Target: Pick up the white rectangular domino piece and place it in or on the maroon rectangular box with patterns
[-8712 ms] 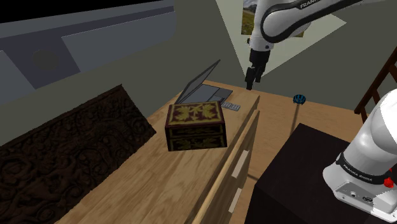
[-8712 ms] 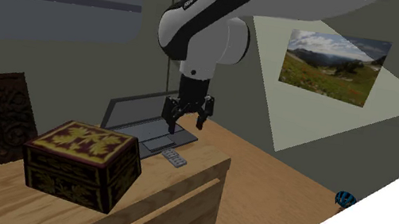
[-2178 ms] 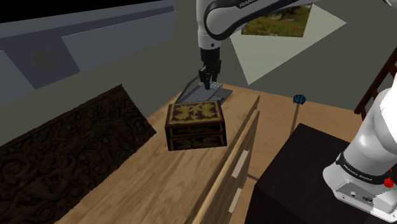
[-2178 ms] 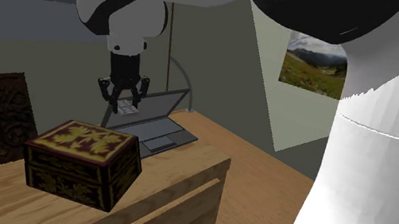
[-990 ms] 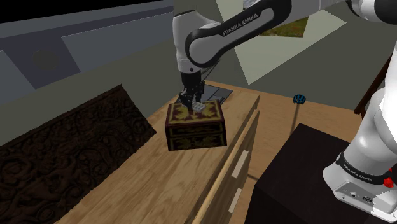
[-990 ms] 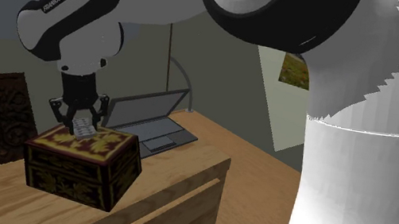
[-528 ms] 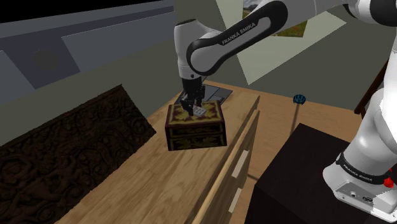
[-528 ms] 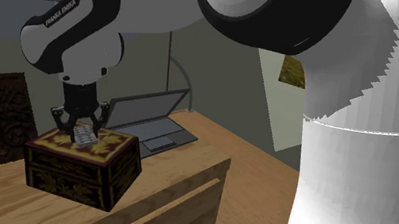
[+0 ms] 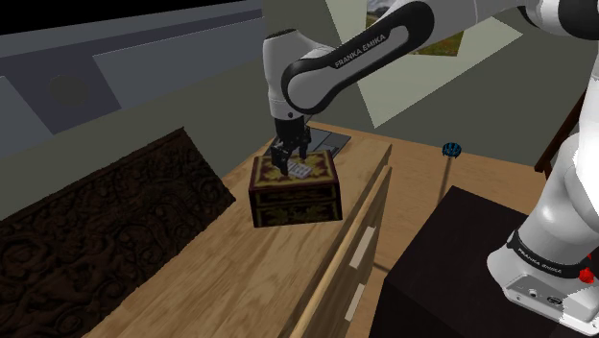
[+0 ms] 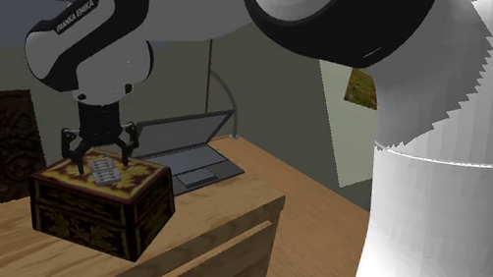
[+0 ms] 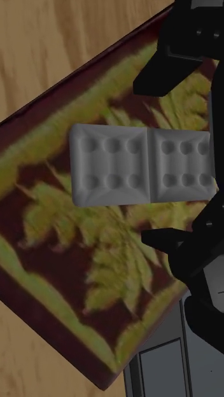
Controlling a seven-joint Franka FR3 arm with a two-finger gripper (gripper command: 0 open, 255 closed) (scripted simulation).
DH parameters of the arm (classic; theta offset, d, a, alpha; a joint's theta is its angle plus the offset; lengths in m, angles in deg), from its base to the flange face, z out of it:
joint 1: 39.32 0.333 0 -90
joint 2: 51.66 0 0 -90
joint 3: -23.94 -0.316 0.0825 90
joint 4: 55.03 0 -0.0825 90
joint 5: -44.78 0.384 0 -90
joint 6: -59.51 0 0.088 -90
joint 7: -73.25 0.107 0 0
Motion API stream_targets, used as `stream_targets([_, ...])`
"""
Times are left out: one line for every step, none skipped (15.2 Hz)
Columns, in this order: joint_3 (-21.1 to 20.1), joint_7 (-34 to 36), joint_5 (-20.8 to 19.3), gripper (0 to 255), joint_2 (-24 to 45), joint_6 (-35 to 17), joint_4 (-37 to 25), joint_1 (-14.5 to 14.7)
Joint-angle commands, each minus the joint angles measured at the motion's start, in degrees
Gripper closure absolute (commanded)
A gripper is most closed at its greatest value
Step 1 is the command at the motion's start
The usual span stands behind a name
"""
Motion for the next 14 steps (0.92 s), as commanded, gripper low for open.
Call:
stream_targets([0.0, 0.0, 0.0, 0, 0.0, 0.0, 0.0, 0.0])
stream_targets([0.0, 0.0, 0.0, 0, 0.0, 0.0, 0.0, 0.0])
stream_targets([0.0, -0.1, 0.2, 0, -0.7, 1.7, -1.0, 0.0])
stream_targets([-0.1, -0.2, 0.3, 0, -1.3, 3.4, -2.2, -0.1])
stream_targets([-0.1, -0.3, 0.4, 0, -1.9, 5.2, -3.4, -0.1])
stream_targets([-0.1, -0.3, 0.5, 0, -2.3, 6.6, -4.4, -0.1])
stream_targets([-0.1, -0.3, 0.5, 0, -2.3, 6.6, -4.4, -0.1])
stream_targets([-0.1, -0.3, 0.5, 0, -2.3, 6.6, -4.4, -0.1])
stream_targets([-0.1, -0.3, 0.5, 0, -2.3, 6.6, -4.4, -0.1])
stream_targets([-0.1, -0.3, 0.5, 0, -2.3, 6.6, -4.4, -0.1])
stream_targets([-0.1, -0.3, 0.5, 0, -2.3, 6.6, -4.4, -0.1])
stream_targets([-0.1, -0.3, 0.5, 0, -2.3, 6.6, -4.4, -0.1])
stream_targets([-0.1, -0.3, 0.5, 0, -2.3, 6.6, -4.4, -0.1])
stream_targets([-0.1, -0.3, 0.5, 0, -2.3, 6.6, -4.4, -0.1])
